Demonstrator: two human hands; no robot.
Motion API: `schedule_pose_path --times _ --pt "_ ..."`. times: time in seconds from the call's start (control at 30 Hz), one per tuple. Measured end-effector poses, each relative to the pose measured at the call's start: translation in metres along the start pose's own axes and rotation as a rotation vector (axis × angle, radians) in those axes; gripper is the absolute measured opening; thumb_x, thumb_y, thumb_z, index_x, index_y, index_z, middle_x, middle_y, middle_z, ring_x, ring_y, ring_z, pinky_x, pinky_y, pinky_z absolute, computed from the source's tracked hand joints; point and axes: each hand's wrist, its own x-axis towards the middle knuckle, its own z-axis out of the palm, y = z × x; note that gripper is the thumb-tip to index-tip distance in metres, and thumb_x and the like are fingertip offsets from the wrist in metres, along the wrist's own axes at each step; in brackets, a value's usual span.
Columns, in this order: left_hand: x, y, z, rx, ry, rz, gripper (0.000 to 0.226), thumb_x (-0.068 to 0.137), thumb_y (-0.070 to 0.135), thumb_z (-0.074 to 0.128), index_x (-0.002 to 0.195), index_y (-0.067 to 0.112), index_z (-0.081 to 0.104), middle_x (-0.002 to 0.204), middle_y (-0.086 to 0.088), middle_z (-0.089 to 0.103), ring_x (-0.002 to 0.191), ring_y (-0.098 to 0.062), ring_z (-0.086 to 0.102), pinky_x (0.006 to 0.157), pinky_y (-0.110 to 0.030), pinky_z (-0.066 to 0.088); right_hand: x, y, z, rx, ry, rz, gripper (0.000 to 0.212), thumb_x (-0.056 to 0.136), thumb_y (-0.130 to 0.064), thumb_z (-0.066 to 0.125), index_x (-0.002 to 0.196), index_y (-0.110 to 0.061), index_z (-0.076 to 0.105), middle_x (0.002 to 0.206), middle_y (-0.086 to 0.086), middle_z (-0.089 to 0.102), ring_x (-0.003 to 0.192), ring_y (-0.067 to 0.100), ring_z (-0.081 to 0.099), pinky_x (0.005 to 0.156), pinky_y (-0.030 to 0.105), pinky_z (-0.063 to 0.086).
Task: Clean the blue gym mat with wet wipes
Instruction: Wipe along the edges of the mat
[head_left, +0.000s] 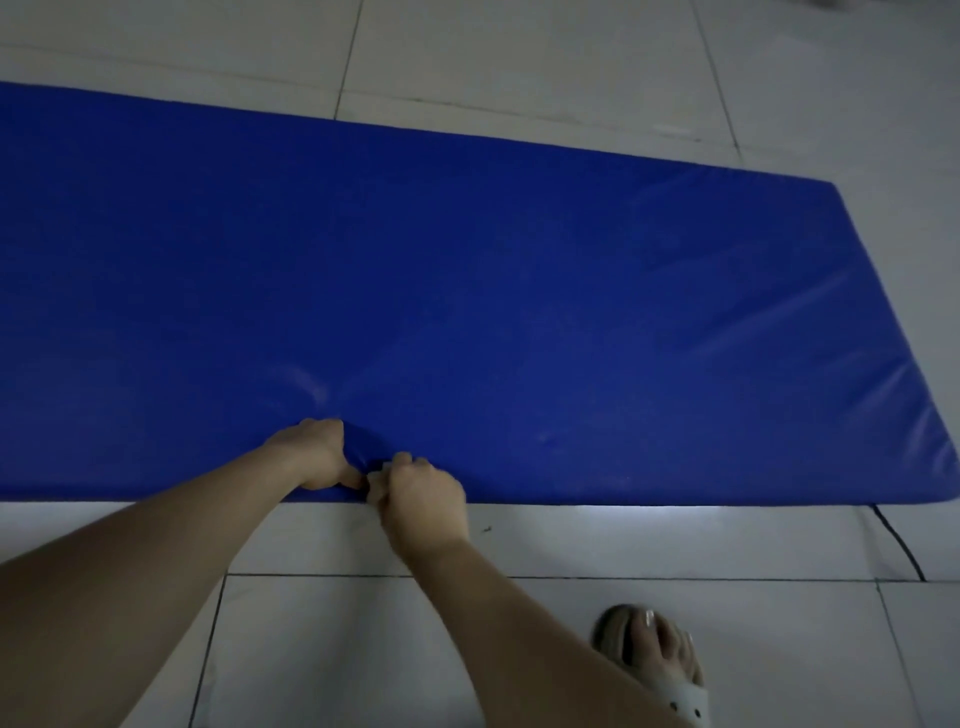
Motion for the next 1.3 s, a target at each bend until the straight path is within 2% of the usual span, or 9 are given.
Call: schedule_pose_path --times 0.13,0.27,0.43,0.6,0.7,0.8,1.03,1.17,1.3 --pt "-0.001 -0.002 -0.001 -0.039 -0.017 0.012 0.045 0.08 0.056 0.078 0.089 0.026 0.045 0.098 0.004 0.055 0.083 -0.013 0.054 0.063 -0.027 0.042 -0.022 0.088 -0.027 -0.074 0.025 0.137 0.02 0.103 -0.043 0.044 0.103 -0.026 0.056 0.101 0.001 0.058 0.084 0.022 0.061 0.064 0.032 0.043" --pt "-0.003 -0.003 0.001 -0.056 0.001 0.024 0.044 0.081 0.055 0.078 0.087 0.028 0.043 0.096 0.006 0.054 0.08 -0.01 0.052 0.058 -0.026 0.039 -0.056 0.179 -0.047 -0.011 0.182 0.47 0.033 0.096 -0.052 0.05 0.09 -0.021 0.043 0.088 -0.001 0.061 0.082 0.023 0.065 0.065 0.031 0.043" --pt "-0.003 -0.004 0.002 -0.024 0.039 0.028 0.045 0.081 0.057 0.076 0.086 0.027 0.043 0.095 0.005 0.053 0.08 -0.011 0.052 0.059 -0.026 0.039 -0.063 0.189 -0.04 0.114 0.28 0.561 0.03 0.101 -0.046 0.047 0.092 -0.018 0.049 0.085 0.001 0.065 0.075 0.018 0.062 0.068 0.037 0.055" --pt "0.0 -0.004 0.002 -0.006 0.023 0.026 0.047 0.08 0.059 0.076 0.087 0.027 0.043 0.097 0.005 0.054 0.083 -0.013 0.053 0.066 -0.028 0.045 -0.032 0.106 -0.012 0.223 0.239 0.379 0.016 0.1 -0.033 0.05 0.093 -0.019 0.049 0.087 -0.003 0.062 0.085 0.023 0.064 0.062 0.027 0.034" --pt "0.001 -0.003 0.002 0.018 0.038 0.018 0.05 0.079 0.061 0.075 0.091 0.024 0.045 0.097 0.003 0.055 0.086 -0.016 0.056 0.072 -0.032 0.049 -0.007 0.031 0.005 0.214 0.035 0.134 0.007 0.095 -0.014 0.052 0.099 -0.015 0.057 0.103 0.01 0.064 0.09 0.03 0.064 0.072 0.032 0.044" --pt "0.002 -0.003 0.003 0.028 0.041 0.003 0.043 0.084 0.049 0.072 0.103 0.017 0.051 0.095 -0.001 0.056 0.081 -0.018 0.056 0.068 -0.031 0.045 0.003 -0.018 0.017 0.233 -0.033 -0.011 0.008 0.096 -0.009 0.051 0.099 -0.007 0.058 0.098 0.015 0.064 0.083 0.034 0.064 0.068 0.039 0.049" --pt "0.001 -0.006 0.003 -0.046 0.036 0.033 0.049 0.078 0.057 0.079 0.093 0.023 0.047 0.098 0.001 0.056 0.086 -0.017 0.056 0.07 -0.031 0.047 0.0 0.042 -0.008 -0.043 0.121 -0.15 0.022 0.096 -0.02 0.057 0.082 -0.025 0.041 0.076 0.006 0.061 0.06 0.026 0.061 0.044 0.033 0.044" --pt "0.0 -0.006 0.003 -0.082 0.016 0.047 0.045 0.079 0.055 0.08 0.093 0.026 0.048 0.101 0.004 0.057 0.089 -0.015 0.057 0.076 -0.03 0.051 -0.02 0.123 -0.028 0.038 0.209 0.158 0.025 0.102 -0.047 0.042 0.093 -0.028 0.056 0.068 -0.009 0.058 0.054 0.01 0.054 0.047 0.025 0.042" --pt "0.002 -0.005 0.003 -0.079 0.02 0.049 0.043 0.079 0.054 0.079 0.092 0.026 0.049 0.098 0.004 0.057 0.085 -0.014 0.056 0.068 -0.029 0.047 -0.052 0.188 -0.039 0.023 0.262 0.513 0.036 0.098 -0.05 0.037 0.086 -0.018 0.049 0.082 0.002 0.065 0.065 0.015 0.054 0.062 0.033 0.05"
